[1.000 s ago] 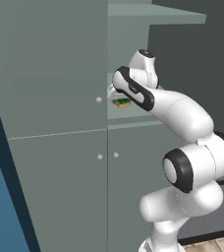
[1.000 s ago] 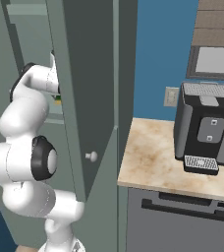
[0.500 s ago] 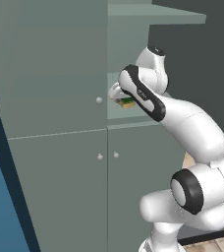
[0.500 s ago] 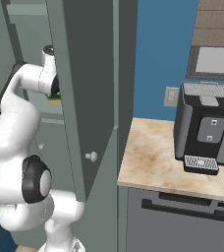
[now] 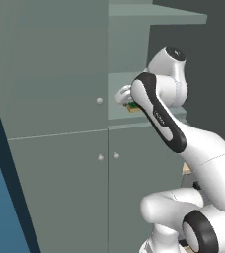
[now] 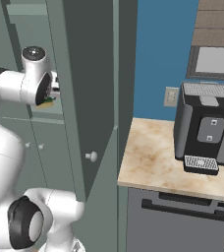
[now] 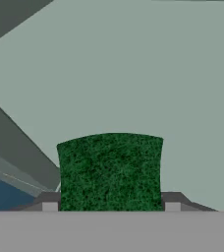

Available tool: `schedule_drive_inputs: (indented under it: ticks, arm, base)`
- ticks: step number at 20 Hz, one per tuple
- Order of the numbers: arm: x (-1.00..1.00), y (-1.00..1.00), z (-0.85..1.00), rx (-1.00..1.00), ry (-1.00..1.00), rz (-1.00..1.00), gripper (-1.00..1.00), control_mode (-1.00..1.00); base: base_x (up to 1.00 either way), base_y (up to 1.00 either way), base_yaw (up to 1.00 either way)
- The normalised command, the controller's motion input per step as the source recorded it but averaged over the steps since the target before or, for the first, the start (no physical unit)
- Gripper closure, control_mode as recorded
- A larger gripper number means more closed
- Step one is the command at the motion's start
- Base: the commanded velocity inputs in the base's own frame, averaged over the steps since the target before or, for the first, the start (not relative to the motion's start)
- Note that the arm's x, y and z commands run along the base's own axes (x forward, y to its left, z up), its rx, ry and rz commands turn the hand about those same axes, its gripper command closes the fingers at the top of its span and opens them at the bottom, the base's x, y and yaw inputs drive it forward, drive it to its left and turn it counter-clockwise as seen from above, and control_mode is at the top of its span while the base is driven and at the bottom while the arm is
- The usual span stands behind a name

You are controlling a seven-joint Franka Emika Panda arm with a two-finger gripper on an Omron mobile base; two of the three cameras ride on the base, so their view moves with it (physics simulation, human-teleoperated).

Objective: Open the cabinet. Pick the sponge and place it next to the sink. Then close the cabinet.

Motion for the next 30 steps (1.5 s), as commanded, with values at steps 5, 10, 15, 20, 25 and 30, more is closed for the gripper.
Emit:
schedule_drive_inputs:
  ticks: [5, 10, 15, 20, 25, 30]
  arm:
    - [-0.33, -0.22, 0.39, 0.00, 0.00, -0.08, 1.00, -1.00]
    - [-0.79, -0.34, 0.44, 0.00, 0.00, -0.06, 1.00, -1.00]
    - [-0.95, -0.28, 0.34, 0.00, 0.00, -0.03, 1.00, -1.00]
    - [-0.89, -0.23, 0.22, 0.00, 0.00, -0.01, 1.00, -1.00]
    - [-0.74, 0.00, 0.09, 0.00, 0.00, 0.00, 1.00, -1.00]
    - [-0.68, 0.00, 0.04, 0.00, 0.00, 0.00, 1.00, -1.00]
  base:
    - [0.00, 0.00, 0.00]
    - [0.00, 0.00, 0.00]
    - [0.00, 0.00, 0.00]
    - [0.00, 0.00, 0.00]
    - [0.00, 0.00, 0.00]
    - [0.00, 0.00, 0.00]
